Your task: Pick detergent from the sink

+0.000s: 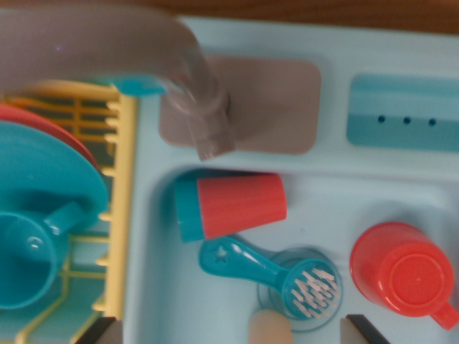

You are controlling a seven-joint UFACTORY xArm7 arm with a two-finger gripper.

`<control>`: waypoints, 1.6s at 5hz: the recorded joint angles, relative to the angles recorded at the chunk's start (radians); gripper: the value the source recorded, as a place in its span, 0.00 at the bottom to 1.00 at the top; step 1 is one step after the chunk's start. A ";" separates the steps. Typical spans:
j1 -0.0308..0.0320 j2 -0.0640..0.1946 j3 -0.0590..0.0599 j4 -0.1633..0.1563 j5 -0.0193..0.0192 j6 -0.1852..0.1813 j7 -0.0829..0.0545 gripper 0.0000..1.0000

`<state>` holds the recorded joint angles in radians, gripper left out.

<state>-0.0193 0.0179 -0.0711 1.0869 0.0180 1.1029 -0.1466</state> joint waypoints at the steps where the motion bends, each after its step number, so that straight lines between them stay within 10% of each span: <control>1: 0.0000 0.000 0.000 0.000 0.0000 0.000 0.000 0.00; 8: -0.0140 0.011 -0.019 -0.169 0.0025 -0.161 -0.039 0.00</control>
<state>-0.0333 0.0289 -0.0900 0.9181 0.0204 0.9419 -0.1855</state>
